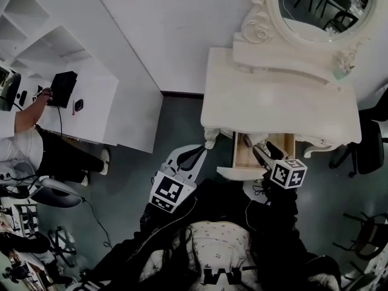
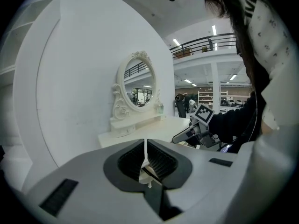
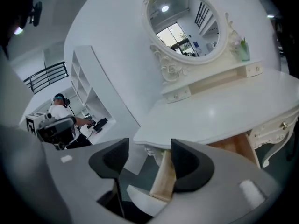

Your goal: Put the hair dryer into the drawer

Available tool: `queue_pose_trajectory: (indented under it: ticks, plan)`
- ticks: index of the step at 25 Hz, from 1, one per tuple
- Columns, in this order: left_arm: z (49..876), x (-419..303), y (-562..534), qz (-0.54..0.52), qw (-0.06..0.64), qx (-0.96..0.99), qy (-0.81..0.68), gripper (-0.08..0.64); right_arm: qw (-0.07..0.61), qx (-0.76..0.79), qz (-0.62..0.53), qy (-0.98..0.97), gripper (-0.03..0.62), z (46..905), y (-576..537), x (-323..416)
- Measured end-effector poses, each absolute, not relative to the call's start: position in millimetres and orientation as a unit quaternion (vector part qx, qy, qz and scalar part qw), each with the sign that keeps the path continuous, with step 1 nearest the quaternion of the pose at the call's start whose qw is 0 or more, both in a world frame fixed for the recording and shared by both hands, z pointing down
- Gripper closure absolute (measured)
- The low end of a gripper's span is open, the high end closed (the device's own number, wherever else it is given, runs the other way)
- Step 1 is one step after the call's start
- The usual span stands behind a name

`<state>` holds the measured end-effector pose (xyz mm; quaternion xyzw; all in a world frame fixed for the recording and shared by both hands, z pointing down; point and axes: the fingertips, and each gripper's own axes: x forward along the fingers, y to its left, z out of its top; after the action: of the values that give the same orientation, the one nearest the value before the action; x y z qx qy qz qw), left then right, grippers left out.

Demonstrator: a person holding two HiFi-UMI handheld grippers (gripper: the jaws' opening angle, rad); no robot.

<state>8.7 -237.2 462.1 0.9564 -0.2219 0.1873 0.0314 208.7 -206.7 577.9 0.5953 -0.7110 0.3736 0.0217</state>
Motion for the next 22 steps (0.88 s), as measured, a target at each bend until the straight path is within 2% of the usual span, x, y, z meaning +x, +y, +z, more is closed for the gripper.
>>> queue_pose_trajectory:
  ticks: [8,10,17,22]
  plan:
    - [463,6,-241,0.178,0.024,0.972,-0.148,0.56,-0.055,0.622,0.333,-0.707,0.301,522,-197,160]
    - [465,7,-239,0.176,0.024,0.976,-0.125,0.56,-0.069,0.634,0.325,-0.698,0.319,515,-191,150]
    - [481,21,-227,0.176,0.038,0.983,-0.045,0.56,-0.082,0.67,0.331,-0.66,0.324,521,-161,124]
    - [485,40,-203,0.173,0.044,0.984,0.013,0.56,-0.08,0.697,0.338,-0.627,0.403,525,-132,120]
